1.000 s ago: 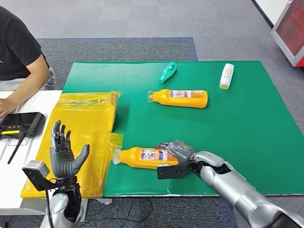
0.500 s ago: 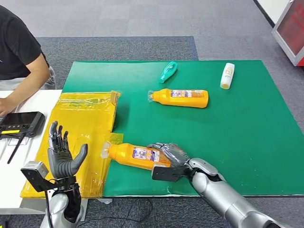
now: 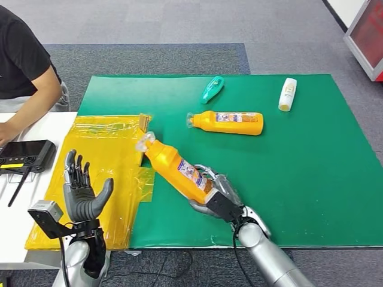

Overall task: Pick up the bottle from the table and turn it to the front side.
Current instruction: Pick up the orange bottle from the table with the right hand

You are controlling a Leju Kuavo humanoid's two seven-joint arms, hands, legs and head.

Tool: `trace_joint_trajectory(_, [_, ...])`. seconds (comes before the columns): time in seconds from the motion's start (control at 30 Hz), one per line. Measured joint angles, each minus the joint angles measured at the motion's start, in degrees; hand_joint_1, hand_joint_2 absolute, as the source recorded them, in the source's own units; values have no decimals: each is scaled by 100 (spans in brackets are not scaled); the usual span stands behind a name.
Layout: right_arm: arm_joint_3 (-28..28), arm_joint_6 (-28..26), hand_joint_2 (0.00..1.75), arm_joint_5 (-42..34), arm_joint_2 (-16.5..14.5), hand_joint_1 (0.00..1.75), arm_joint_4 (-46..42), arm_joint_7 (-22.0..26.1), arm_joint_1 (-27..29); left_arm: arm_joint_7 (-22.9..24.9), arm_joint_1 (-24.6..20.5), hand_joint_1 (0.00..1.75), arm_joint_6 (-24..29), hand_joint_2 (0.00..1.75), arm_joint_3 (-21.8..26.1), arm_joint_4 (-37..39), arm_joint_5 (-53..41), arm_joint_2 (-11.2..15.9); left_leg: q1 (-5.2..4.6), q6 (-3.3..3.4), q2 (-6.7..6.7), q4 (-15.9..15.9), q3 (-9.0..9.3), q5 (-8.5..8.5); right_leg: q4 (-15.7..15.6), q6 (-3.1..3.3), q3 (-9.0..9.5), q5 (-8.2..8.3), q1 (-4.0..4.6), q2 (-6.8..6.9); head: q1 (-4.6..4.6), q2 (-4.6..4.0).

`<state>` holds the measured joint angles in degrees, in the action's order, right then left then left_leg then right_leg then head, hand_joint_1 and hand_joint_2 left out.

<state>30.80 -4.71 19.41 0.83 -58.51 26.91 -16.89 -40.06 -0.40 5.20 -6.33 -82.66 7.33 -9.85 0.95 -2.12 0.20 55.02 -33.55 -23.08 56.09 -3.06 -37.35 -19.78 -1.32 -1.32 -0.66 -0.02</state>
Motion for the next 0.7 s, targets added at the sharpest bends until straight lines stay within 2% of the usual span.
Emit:
trace_joint_trajectory(0.2, [-312,-28,175,-101,-208,175,-58,161,65,37,-74,0,-21,175,-139,15,209,26,0,-1,0,0,-5,1,0,0,-6,0,0,0,0,1])
trace_joint_trajectory(0.5, [-337,162,175,-238,-465,175,-141,316,81,250,-297,0,-162,175,-298,169,448,64,0,-2,0,0,-13,3,1,0,-15,0,0,0,0,-1])
trace_joint_trajectory(0.7, [-307,229,175,-339,-552,175,-253,410,75,554,-805,0,-564,175,-529,690,692,87,-1,0,-1,2,-16,4,1,1,-15,3,-2,1,1,-1])
